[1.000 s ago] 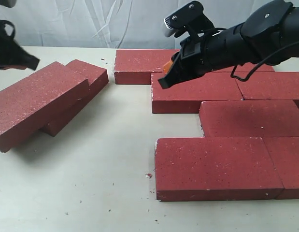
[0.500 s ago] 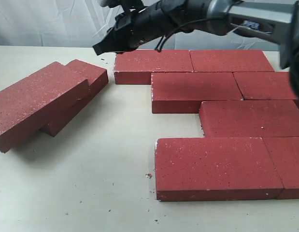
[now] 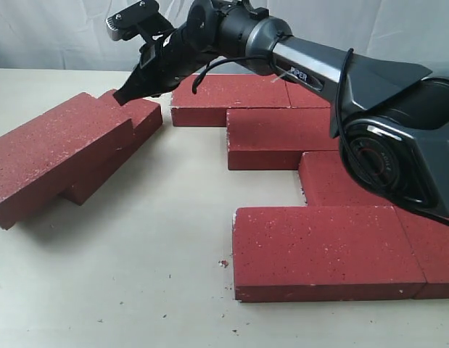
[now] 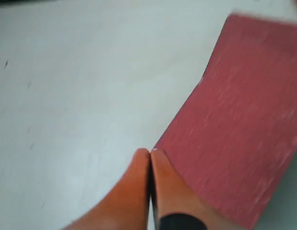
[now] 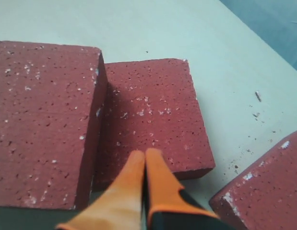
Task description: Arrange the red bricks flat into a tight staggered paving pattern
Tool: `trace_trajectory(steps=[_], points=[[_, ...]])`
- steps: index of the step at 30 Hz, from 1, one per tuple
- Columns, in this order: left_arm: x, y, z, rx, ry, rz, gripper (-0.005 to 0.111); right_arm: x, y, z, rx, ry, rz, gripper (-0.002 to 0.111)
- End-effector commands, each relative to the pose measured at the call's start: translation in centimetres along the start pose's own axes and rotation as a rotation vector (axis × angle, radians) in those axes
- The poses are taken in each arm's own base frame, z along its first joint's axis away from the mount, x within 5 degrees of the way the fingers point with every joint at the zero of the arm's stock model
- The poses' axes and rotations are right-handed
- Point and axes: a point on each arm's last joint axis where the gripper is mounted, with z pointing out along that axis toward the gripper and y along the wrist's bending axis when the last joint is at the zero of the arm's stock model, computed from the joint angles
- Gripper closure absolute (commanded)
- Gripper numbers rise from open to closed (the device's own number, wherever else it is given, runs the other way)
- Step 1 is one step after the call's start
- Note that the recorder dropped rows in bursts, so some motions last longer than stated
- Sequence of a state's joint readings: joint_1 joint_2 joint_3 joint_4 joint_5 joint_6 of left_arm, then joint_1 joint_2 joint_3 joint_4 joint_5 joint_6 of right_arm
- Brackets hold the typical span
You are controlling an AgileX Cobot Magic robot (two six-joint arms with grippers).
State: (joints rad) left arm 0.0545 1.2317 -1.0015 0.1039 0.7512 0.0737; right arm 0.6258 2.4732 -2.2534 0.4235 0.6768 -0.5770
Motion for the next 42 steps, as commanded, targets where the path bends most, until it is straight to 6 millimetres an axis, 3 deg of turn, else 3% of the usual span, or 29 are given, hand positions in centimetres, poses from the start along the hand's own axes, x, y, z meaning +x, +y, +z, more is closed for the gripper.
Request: trace_trajectory(steps=[1,7,12,19,25,35,42], points=[[1.9,1.6,-0.1,-0.169,0.265,-0.038,0.107,0.0,-0.4,0.2,0.019,-0.013,-0.002,0.109],[4.3,0.6,0.2,-0.084,0.491,-0.087,0.107,1.1,-0.6,1.8,0.029,-0.013,-0.018,0.109],[6.4,-0.4,2.9,-0.034,0.584,-0.096,0.107,1.3,0.3,2.5,0.012,-0.012,-0.061,0.109],[7.6,-1.8,6.5,0.086,0.595,-0.108,0.107,1.1,1.8,3.2,0.004,-0.029,-0.131,0.109],[7.7,-2.1,7.9,0.104,0.61,-0.1,0.107,1.1,2.4,3.3,-0.011,-0.023,-0.148,0.109],[6.4,-2.3,7.9,0.145,0.524,-0.089,0.107,1.6,3.7,3.2,-0.142,0.028,-0.2,0.109],[6.1,-2.3,8.1,0.147,0.486,-0.078,0.107,0.9,4.1,2.5,-0.15,0.016,-0.214,0.109]])
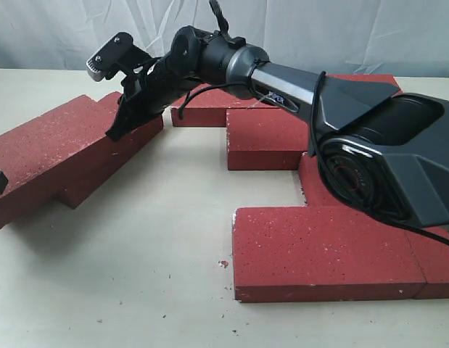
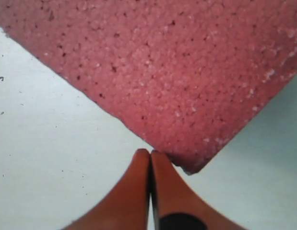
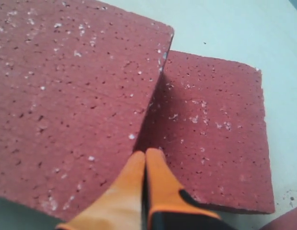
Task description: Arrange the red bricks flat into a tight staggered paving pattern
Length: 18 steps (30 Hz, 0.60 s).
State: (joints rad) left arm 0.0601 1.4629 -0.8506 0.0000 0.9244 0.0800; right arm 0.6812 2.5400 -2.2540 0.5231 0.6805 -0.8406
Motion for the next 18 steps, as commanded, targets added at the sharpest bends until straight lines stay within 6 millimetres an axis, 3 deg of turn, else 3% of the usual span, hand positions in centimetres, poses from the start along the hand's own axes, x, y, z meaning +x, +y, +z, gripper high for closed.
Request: trace_trajectory(steps=[1,6,11,15,18], points=[[-0.6,-0.2,-0.2,0.021,-0.064,-0.011,0.107,-1.1,0.7,-1.1,-0.038,-0.008,-0.016,0.109],[-1.1,-0.1,-1.3,0.016,-0.089,-0.007,0.107,-3.4,0.9,-4.1,-0.04,-0.04,-0.041,0.109],[-1.1,-0.1,-4.2,0.004,-0.211,0.008,0.107,-4.9,1.3,-6.9,-0.057,-0.029,-0.083,0.109],[-0.6,-1.2,-6.5,0.047,-0.335,0.046,0.107,-5.3,1.8,-8.8,-0.086,0.027,-0.097,0.109],[-0.5,-2.5,-7.1,0.087,-0.371,0.115,0.107,-5.7,1.9,-10.1,-0.077,0.055,-0.063,0.109]])
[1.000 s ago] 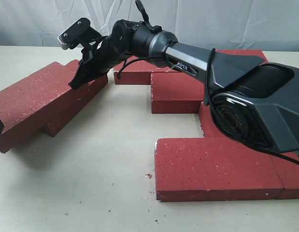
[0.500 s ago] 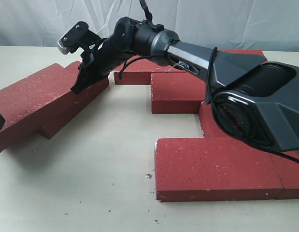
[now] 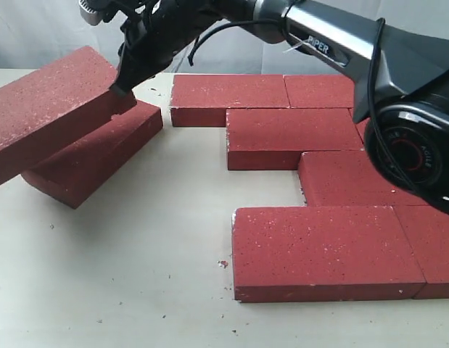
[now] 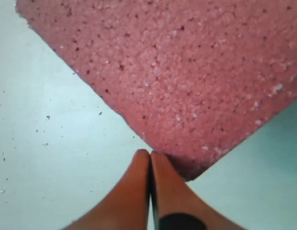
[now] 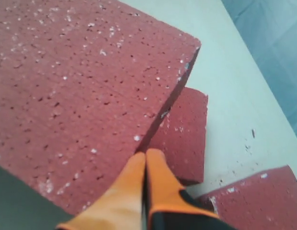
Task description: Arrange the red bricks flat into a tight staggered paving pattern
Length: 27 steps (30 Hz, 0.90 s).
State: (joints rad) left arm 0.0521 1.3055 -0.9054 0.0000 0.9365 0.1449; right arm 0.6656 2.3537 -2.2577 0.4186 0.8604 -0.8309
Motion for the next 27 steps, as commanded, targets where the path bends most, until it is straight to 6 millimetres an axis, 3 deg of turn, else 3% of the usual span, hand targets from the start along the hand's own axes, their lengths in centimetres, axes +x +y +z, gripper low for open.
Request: trace_trajectory(steps=[1,11,19,27], points=[[-1.3,-2.6,-1.7,0.112,-0.18,0.052,0.107,-1.2,1.8,-2.0,-0.082,0.048,0.058,0.109],[-2.2,-6.2,-1.2,0.156,-0.24,0.206,0.107,-0.1,1.7,-5.6,-0.001,0.317,0.182,0.109],[-2.4,-8.3,-0.6,0.2,-0.248,0.287,0.107,-0.4,1.2,-7.6,0.107,0.338,0.24,0.109],[-3.5,-10.7,2.2,0.256,-0.25,0.356,0.107,3.2,2.8,-9.1,0.15,0.455,0.25,0.109]])
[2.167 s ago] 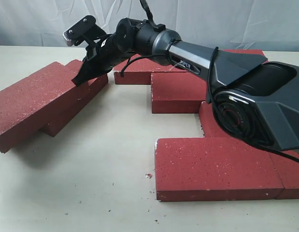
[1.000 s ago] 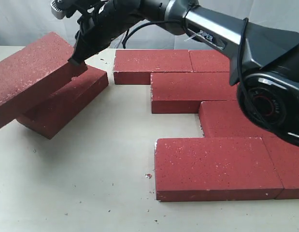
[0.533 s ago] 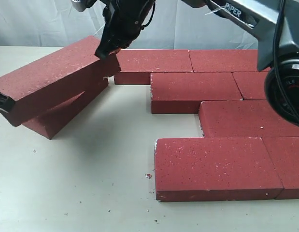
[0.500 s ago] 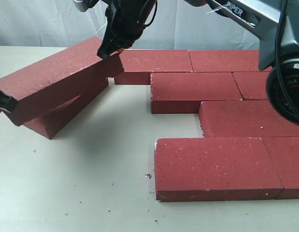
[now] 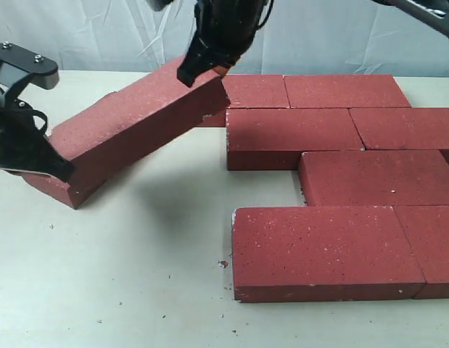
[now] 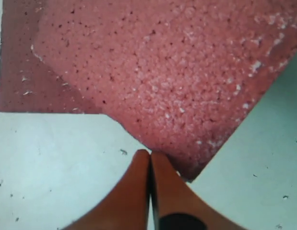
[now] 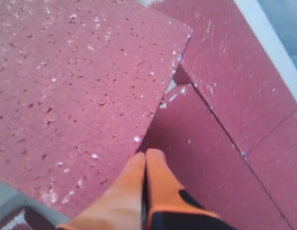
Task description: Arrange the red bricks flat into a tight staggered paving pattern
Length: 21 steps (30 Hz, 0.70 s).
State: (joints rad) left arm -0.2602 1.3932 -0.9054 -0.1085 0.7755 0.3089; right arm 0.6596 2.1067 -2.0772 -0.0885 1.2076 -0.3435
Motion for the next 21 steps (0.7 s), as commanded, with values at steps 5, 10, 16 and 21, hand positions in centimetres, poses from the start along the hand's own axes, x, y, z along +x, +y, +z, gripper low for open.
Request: trace_trajectory(steps=[5,10,16,21], points=[[-3.7,-2.7,2.1,0.115,-0.229,0.027,0.107,3.6,2.6,0.0,-0.007,0.011,0.017,0.109],[-4.1,-2.7,3.9,0.098,-0.229,0.026,0.107,4.9,2.7,1.6,0.038,0.048,-0.002,0.109],[-4.2,-2.4,7.5,0.086,-0.187,-0.005,0.107,5.9,3.4,4.5,0.059,-0.029,-0.036,0.109],[-4.3,-2.1,8.6,0.062,-0.197,-0.01,0.107,5.7,4.0,6.4,0.023,-0.08,-0.003,0.109]])
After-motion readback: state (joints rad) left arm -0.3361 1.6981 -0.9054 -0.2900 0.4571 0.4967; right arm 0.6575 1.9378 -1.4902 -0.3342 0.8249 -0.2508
